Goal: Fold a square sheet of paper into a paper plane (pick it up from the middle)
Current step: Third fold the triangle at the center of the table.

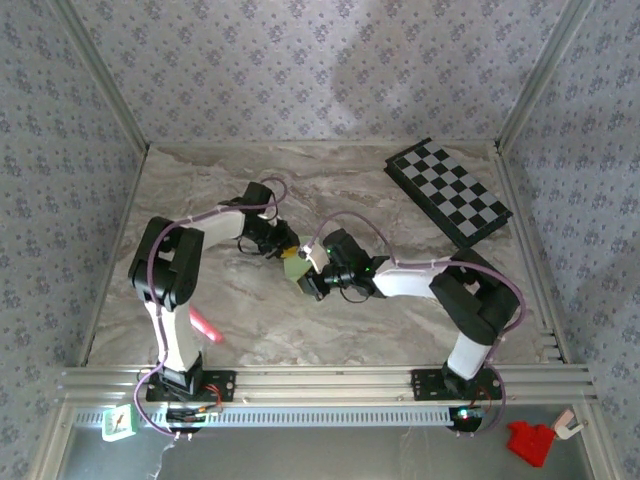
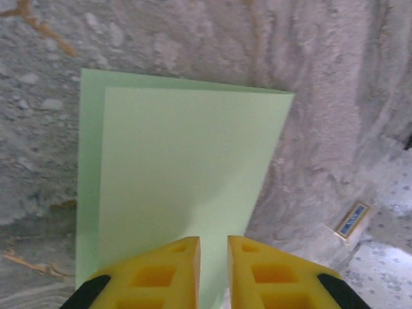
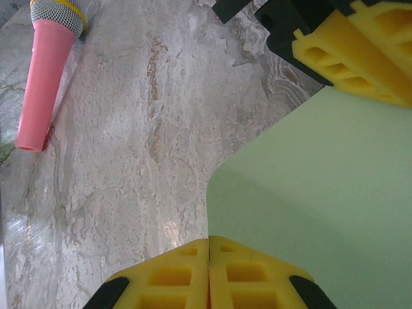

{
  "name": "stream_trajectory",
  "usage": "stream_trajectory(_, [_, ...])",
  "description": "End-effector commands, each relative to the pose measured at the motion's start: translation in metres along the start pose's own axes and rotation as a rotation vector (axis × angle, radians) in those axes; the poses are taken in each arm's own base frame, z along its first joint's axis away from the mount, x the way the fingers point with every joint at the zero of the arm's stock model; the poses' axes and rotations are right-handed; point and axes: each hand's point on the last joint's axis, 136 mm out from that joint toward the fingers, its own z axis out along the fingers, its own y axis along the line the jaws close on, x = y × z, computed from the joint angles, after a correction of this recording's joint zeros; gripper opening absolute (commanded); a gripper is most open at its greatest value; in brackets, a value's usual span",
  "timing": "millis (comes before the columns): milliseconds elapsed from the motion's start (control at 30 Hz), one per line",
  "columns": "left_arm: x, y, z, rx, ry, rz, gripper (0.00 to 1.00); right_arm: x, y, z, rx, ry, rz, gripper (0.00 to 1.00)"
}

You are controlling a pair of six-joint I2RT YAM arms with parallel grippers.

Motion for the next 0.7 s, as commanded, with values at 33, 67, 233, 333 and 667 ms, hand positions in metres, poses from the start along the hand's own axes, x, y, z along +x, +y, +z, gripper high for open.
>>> stream_trajectory(33, [0.000, 0.015, 0.007, -0.095, 0.014, 0.017, 0.16, -0.002, 0.003, 0.005, -0.027, 0.003, 0.039, 0.08])
stream_trajectory(67, [0.001, 0.018, 0.008, -0.116, 0.017, 0.018, 0.15, -0.001, 0.001, 0.006, -0.019, 0.006, 0.045, 0.08])
stream_trajectory(233, [0.005, 0.040, 0.016, -0.220, 0.041, 0.018, 0.10, 0.000, -0.015, 0.005, 0.079, 0.015, 0.072, 0.09])
stream_trajectory(333, [0.007, 0.047, 0.020, -0.252, 0.053, 0.022, 0.08, -0.001, -0.025, 0.003, 0.145, 0.012, 0.080, 0.09])
stream_trajectory(667, [0.008, 0.051, 0.025, -0.270, 0.067, 0.031, 0.06, 0.002, -0.045, 0.001, 0.299, 0.050, 0.079, 0.09])
